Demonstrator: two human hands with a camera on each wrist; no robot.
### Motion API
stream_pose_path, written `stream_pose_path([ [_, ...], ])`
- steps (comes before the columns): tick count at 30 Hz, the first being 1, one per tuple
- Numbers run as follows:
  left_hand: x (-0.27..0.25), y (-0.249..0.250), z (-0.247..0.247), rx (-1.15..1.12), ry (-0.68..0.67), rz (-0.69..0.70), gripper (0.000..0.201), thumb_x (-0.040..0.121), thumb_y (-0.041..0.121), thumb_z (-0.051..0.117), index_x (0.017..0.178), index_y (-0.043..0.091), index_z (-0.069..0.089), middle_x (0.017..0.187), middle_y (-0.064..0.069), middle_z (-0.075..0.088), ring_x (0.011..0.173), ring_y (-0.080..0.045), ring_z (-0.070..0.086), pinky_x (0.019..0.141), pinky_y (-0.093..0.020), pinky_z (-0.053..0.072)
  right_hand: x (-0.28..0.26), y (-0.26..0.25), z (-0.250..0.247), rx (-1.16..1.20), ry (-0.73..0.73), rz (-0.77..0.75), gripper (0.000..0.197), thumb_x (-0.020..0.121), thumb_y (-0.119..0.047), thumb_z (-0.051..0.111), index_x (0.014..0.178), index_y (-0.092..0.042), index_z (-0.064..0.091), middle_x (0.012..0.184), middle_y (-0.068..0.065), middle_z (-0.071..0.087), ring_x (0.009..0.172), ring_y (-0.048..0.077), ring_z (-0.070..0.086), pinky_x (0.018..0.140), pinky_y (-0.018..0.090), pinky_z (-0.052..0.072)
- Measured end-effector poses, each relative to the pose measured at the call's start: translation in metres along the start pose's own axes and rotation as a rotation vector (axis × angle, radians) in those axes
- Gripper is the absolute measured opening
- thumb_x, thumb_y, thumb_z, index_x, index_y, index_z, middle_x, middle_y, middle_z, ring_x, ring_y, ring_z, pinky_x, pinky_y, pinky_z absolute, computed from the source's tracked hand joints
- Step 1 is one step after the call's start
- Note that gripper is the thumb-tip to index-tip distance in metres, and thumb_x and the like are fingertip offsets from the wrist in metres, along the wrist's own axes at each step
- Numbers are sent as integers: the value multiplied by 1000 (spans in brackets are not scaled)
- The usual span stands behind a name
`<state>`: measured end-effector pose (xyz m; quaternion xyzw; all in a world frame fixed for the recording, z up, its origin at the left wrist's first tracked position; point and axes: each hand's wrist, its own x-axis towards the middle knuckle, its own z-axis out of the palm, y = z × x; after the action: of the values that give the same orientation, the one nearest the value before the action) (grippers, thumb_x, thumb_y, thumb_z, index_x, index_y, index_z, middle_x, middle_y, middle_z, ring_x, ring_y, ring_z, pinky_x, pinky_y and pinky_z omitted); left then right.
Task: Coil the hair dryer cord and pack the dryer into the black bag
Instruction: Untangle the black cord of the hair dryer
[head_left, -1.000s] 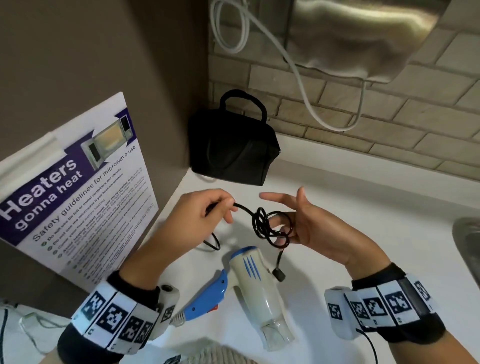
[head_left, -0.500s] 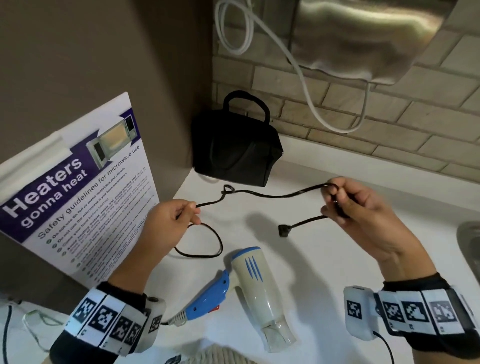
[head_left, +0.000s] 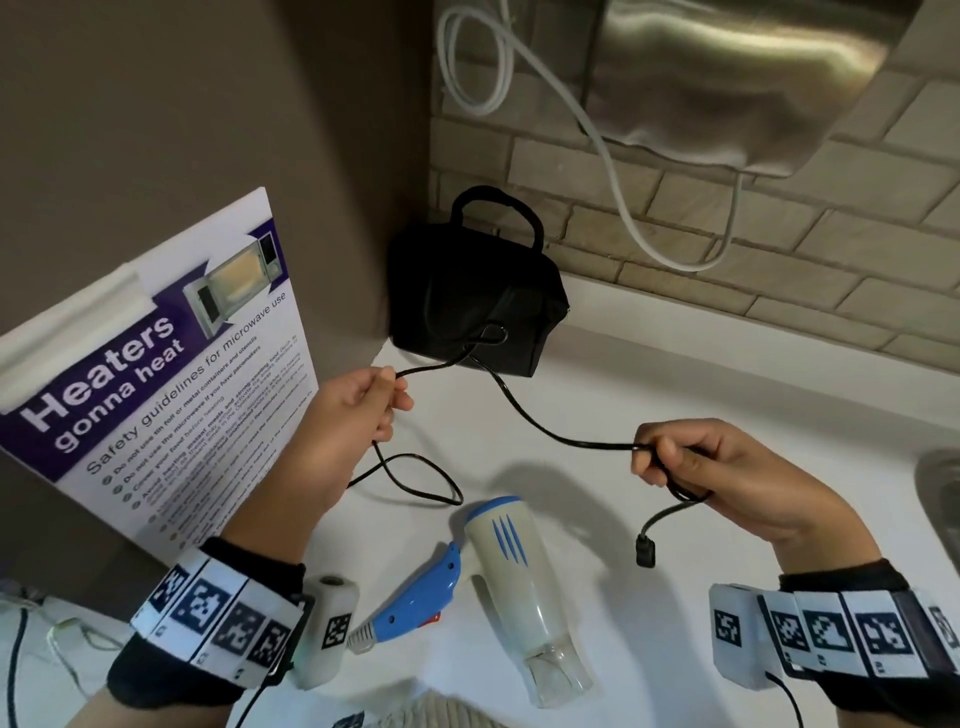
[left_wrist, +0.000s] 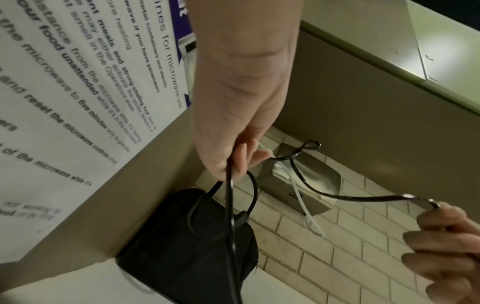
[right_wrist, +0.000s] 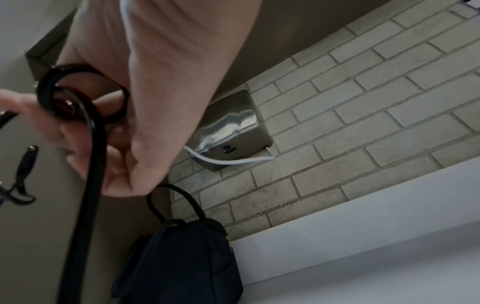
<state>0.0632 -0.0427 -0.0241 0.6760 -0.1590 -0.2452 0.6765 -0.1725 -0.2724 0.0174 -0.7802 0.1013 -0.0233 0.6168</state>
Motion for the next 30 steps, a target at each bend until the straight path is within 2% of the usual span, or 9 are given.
stream_pose_path([
  [2, -1, 6, 4, -82, -17, -11, 27, 101, 19, 41, 81, 11, 57, 63, 3, 50, 49, -4, 34, 45, -14, 30, 4, -5, 4, -118, -58, 37, 24, 89, -30, 58, 84, -14, 75, 73, 0, 58, 74, 13, 52, 74, 19, 40],
  [5, -9, 22, 7, -246, -114, 15, 28, 101, 19, 39, 80, 11, 55, 59, 4, 43, 48, -3, 31, 44, -14, 29, 14, 1, 8, -292, -63, 176, 17, 91, -14, 61, 85, -17, 76, 86, -3, 68, 81, 14, 60, 79, 24, 44],
  [8, -24, 42, 7, -207, -219, 139, 34, 100, 22, 38, 74, 16, 58, 55, 8, 45, 49, -6, 28, 47, -15, 30, 28, 14, 14, -386, 84, 296, 18, 89, -21, 61, 81, -25, 77, 86, -3, 72, 83, 18, 63, 75, 29, 47],
  [11, -38, 60, 4, -180, -242, 217, 39, 97, 24, 40, 65, 25, 62, 53, 10, 46, 49, -7, 27, 48, -16, 30, 43, 31, 15, -408, 251, 356, 20, 87, -20, 60, 79, -25, 78, 76, -8, 72, 59, 1, 57, 58, 16, 40],
  [14, -49, 71, -2, -92, -220, 269, 35, 95, 31, 46, 64, 27, 61, 51, 9, 47, 48, -8, 30, 53, -24, 29, 57, 48, 14, -439, 382, 355, 19, 87, -22, 62, 76, -23, 78, 71, -11, 73, 58, -11, 58, 64, 16, 43],
  [19, -57, 81, -16, -63, -153, 321, 34, 94, 26, 44, 64, 24, 61, 47, 9, 47, 46, -6, 34, 51, -17, 36, 70, 65, 5, -644, 531, 297, 21, 90, -25, 60, 80, -17, 77, 67, -9, 69, 58, 0, 56, 65, 22, 46],
  [22, -63, 87, -22, -95, -132, 305, 35, 92, 28, 45, 61, 24, 62, 46, 10, 45, 45, -6, 31, 47, -14, 33, 72, 72, -2, -604, 635, 271, 22, 90, -24, 58, 82, -15, 77, 79, 1, 75, 65, 16, 65, 71, 33, 53],
  [26, -72, 89, -10, -115, -154, 293, 29, 88, 28, 46, 65, 21, 62, 46, 10, 45, 43, -6, 27, 44, -15, 29, 80, 83, 1, -685, 600, 289, 21, 90, -26, 60, 81, -16, 76, 79, 5, 75, 67, 22, 66, 65, 29, 45],
  [30, -66, 78, 4, -50, -134, 253, 29, 97, 21, 43, 77, 12, 61, 50, 5, 51, 41, -6, 29, 43, -15, 30, 84, 85, -1, -635, 515, 310, 22, 91, -26, 59, 91, -13, 76, 93, 5, 75, 90, 23, 65, 73, 29, 44],
])
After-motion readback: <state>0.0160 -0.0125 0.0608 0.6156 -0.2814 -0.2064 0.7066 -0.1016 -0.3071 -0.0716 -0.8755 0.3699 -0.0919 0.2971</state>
